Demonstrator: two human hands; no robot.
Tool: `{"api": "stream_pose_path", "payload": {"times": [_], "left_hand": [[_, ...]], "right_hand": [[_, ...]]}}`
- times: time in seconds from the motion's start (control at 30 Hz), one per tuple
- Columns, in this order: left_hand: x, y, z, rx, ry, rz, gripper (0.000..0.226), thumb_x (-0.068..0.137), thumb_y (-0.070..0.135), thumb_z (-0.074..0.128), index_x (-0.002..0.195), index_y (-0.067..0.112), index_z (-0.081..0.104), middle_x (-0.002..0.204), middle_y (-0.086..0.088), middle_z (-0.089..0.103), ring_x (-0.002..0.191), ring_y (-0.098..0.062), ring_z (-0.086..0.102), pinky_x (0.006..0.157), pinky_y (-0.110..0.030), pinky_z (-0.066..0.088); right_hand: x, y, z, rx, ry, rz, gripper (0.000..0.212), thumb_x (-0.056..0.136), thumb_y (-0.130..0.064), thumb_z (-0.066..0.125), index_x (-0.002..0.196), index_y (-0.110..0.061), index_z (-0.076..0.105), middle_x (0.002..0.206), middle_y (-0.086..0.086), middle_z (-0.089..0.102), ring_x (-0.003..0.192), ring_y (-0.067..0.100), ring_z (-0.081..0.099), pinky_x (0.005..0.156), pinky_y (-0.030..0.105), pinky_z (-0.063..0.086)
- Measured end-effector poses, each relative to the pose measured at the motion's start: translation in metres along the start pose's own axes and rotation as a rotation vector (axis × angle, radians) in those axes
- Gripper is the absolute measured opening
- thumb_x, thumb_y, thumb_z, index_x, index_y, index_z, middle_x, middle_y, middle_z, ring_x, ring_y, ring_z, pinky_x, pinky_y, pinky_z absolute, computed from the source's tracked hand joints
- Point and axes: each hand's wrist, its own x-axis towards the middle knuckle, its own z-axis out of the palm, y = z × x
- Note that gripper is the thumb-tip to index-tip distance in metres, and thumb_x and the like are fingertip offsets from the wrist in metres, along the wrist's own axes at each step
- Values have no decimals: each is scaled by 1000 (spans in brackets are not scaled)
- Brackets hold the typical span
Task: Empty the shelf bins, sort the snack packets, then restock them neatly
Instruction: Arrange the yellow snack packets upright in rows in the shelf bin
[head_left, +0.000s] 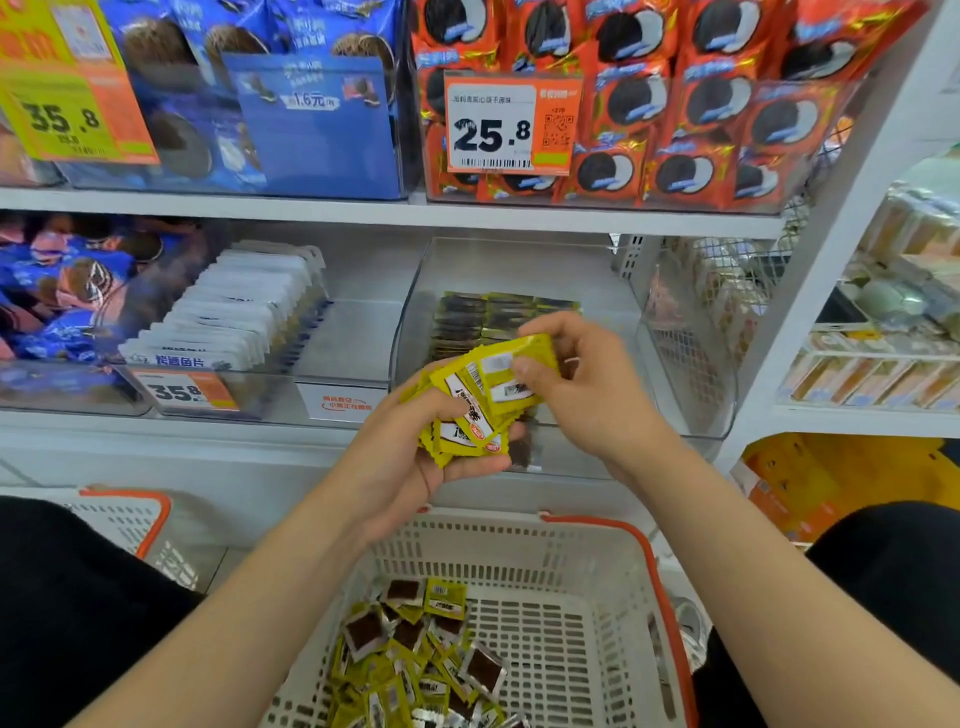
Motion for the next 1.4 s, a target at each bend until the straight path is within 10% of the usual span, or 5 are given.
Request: {"api": "stream_pose_path", "payload": {"times": [0.2, 0.83, 1.03, 1.2, 1.4], "left_hand": [[4, 0, -3, 149, 121, 22, 32, 102, 0, 49, 128, 12, 64, 113, -25, 75, 99, -45, 75, 63, -39, 65], [8, 5, -3, 34, 24, 70, 40, 100, -8, 53, 137, 5, 60, 128, -22, 71, 115, -41, 71, 88, -50, 63], [6, 12, -10, 105, -40, 74, 37, 101, -2, 56, 137, 9, 60, 128, -20, 71, 113, -42, 71, 86, -50, 63], [7, 8, -12, 233, 45, 97, 38, 99, 8, 65, 135, 20, 65, 129, -15, 72, 110, -38, 73, 84, -48, 64], [6, 21, -13, 248, 54, 46, 30, 103, 3, 56, 130, 12, 66, 125, -17, 73, 110, -40, 73, 88, -54, 63]], "right_hand": [[1, -13, -12, 531, 92, 224, 26, 98, 2, 66, 119, -11, 58, 101, 14, 73, 77, 22, 70, 73, 36, 61], [-9, -5, -1, -25, -87, 24, 22, 101, -8, 64, 118, -19, 58, 99, -5, 70, 89, 10, 69, 78, 33, 60], [-6, -4, -16, -338, -441, -199, 40, 106, -15, 57, 140, -34, 49, 128, -8, 57, 118, 12, 55, 98, 34, 49], [-10, -3, -4, -441, -311, -193, 26, 103, -16, 63, 125, -20, 52, 114, -9, 41, 96, -1, 48, 83, 8, 36], [-11, -1, -11, -542, -243, -340, 35, 100, -11, 64, 131, -19, 50, 122, 0, 50, 108, 14, 48, 92, 28, 40]]}}
